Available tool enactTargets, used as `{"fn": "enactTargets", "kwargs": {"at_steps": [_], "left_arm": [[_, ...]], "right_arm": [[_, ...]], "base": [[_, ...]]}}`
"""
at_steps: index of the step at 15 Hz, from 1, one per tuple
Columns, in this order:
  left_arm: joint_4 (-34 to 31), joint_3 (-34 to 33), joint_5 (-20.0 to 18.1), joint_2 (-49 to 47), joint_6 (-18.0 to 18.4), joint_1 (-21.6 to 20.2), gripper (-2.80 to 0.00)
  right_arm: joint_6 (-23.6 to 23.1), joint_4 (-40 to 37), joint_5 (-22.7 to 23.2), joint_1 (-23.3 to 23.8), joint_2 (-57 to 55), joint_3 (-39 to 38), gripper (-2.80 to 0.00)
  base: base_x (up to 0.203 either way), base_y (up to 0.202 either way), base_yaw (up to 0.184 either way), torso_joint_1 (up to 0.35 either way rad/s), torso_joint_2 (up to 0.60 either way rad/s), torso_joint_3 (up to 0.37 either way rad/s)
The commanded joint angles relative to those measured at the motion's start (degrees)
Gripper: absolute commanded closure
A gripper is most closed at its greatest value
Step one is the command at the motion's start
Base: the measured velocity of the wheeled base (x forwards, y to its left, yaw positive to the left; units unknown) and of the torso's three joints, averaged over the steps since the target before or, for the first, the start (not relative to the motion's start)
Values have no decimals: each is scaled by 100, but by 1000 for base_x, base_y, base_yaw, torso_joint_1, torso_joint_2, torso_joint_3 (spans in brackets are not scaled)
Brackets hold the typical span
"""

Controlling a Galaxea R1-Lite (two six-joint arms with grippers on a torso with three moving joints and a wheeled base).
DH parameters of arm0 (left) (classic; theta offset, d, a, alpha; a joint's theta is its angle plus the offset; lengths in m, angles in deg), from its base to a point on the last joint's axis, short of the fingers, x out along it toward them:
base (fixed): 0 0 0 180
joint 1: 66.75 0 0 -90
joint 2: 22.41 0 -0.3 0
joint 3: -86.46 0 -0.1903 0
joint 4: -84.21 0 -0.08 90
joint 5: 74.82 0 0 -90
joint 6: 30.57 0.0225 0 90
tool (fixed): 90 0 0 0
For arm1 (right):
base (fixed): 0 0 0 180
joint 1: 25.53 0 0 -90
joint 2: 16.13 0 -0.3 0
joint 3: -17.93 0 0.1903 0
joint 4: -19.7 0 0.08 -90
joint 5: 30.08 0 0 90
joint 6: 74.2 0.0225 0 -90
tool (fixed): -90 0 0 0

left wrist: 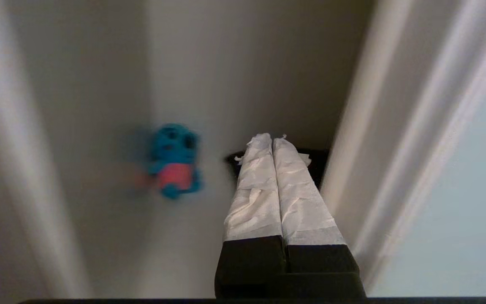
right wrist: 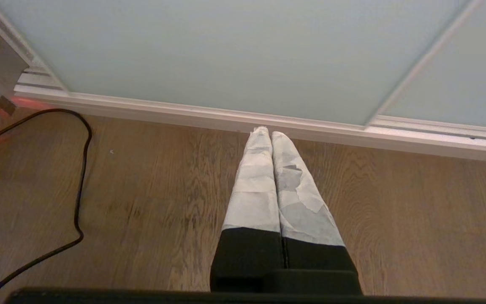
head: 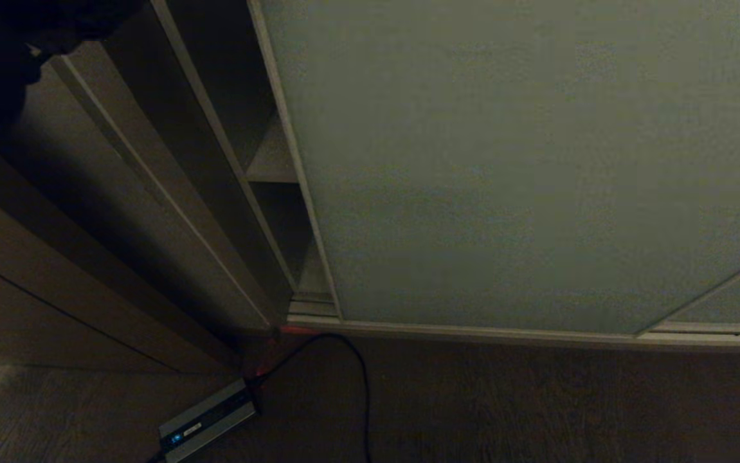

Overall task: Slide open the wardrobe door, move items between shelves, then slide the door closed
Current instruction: Open the door

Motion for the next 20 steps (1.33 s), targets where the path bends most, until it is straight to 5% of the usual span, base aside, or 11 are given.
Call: {"fn": "enactTargets", "kwargs": {"at_steps": [1,7,14,20], "left_arm": [[39,255,42,-341,9,336,0],[-185,1286,239,-1080,22,1371,0],[-233,1370,188,-1397,-75,2360,0],[-285,1292,392,-798,-315,2282,0]], "right_arm": [[-4,1,2,0,6,-18,0],[-4,-2,2,0,6,-18,0],[-4,-1,2,0,6,-18,0],[-4,-2,2,0,6,-18,0]], "base": [[0,0,0,0,0,0],[0,0,0,0,0,0],[0,0,0,0,0,0],[0,0,0,0,0,0]]}}
